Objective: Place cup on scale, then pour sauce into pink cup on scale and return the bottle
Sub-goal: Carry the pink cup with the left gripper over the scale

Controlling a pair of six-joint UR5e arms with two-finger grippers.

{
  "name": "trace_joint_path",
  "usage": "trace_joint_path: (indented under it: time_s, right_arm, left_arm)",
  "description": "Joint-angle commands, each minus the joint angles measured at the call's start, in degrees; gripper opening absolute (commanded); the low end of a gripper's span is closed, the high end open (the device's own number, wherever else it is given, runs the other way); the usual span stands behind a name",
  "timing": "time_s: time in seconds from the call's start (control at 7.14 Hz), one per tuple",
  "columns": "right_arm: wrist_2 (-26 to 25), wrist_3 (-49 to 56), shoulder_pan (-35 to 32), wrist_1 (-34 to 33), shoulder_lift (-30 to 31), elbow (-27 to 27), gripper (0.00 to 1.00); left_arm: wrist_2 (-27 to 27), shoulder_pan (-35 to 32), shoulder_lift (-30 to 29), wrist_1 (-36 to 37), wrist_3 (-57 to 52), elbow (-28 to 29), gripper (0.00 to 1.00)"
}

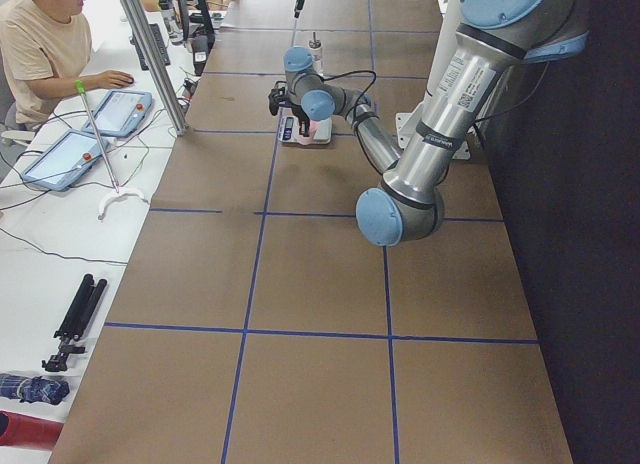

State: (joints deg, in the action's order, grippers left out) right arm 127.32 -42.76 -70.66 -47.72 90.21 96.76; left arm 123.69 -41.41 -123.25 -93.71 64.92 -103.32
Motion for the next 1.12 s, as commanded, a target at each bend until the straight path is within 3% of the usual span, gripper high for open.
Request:
trace_joint_path:
  time_s: [0.0, 0.14, 0.42, 0.98]
  right_arm:
    - [-0.14, -0.04, 0.08, 0.26, -0.56, -0.08, 0.87]
    - [-0.14, 0.13, 0.08, 0.26, -0.56, 0.10, 0.88]
    - [-0.23, 0.74, 0.08, 0.26, -0.56, 0.27, 0.91]
    - [-0.05, 1.01, -0.09, 0.17, -0.47, 0.54, 0.93]
  left_arm:
    - [-4.67, 3.16, -7.49, 2.90, 2.14, 4.76, 0.00]
    - [-6.52, 4.13, -11.62, 3.18, 2.14, 9.84, 0.00]
    - [-7.32, 5.02, -15.07, 3.18, 2.23, 14.62, 0.00]
    - [-7.77, 7.48, -16.05, 3.18, 2.93, 16.13, 0.00]
